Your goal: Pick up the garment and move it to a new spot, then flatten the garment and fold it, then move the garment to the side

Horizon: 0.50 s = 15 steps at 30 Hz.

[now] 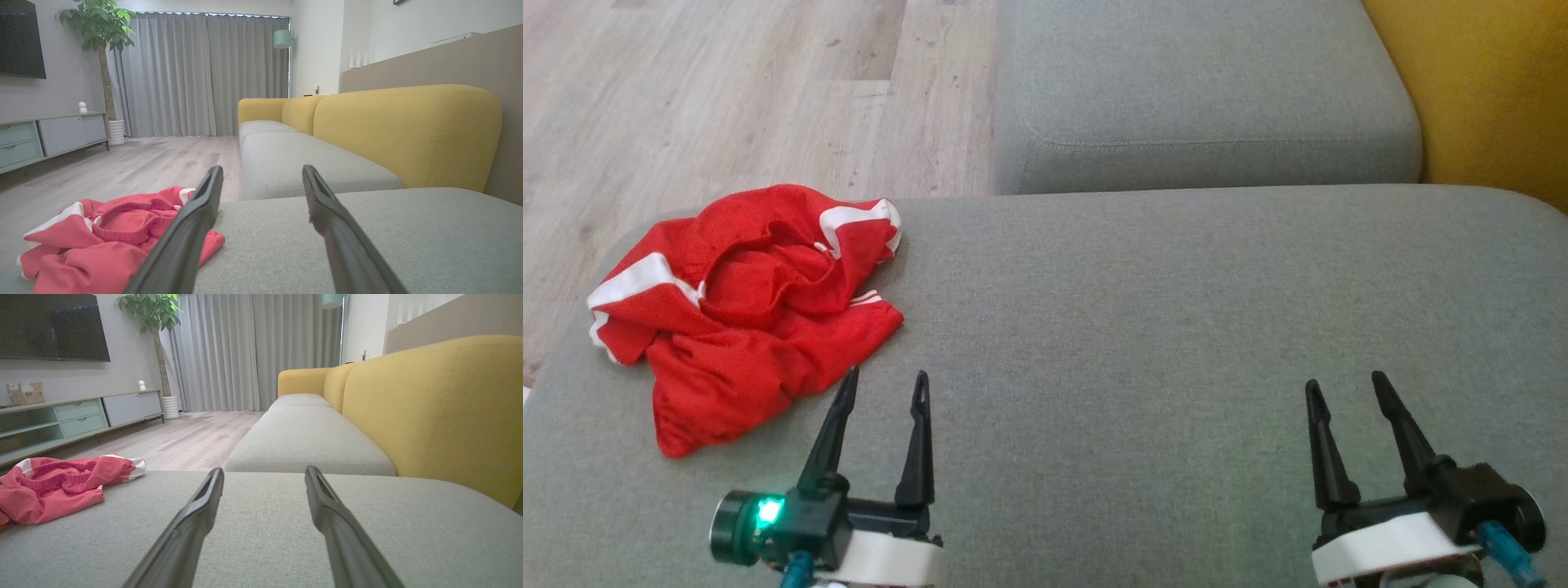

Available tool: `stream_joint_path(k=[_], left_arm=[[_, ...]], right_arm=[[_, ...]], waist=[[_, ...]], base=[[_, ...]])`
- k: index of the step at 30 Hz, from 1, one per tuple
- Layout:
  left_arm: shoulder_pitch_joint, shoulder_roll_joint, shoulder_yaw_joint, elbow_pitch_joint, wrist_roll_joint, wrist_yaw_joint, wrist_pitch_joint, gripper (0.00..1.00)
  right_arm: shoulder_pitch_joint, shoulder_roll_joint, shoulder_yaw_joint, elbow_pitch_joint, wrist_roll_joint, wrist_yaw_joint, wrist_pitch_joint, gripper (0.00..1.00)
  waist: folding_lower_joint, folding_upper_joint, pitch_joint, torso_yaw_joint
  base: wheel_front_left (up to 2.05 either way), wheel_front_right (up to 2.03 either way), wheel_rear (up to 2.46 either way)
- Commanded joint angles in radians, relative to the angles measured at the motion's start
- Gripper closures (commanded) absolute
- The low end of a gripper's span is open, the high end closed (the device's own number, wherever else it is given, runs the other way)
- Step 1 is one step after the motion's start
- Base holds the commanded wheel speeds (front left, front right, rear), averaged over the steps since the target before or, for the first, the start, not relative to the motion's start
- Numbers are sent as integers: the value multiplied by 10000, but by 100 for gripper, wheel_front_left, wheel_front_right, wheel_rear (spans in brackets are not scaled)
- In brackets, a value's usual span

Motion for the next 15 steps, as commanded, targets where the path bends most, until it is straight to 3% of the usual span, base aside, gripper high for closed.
stream_joint_path(k=[1, 15], left_arm=[[-323, 37, 164, -416, 396, 80, -174, 0], [-334, 37, 173, -196, 564, 188, -212, 0]], right_arm=[[-211, -102, 300, -414, -410, 48, -188, 0], [-198, -102, 173, -363, -445, 48, -226, 0]], waist=[[0, 0, -27, 12], [0, 0, -49, -11]], base=[[0, 0, 0], [0, 0, 0]])
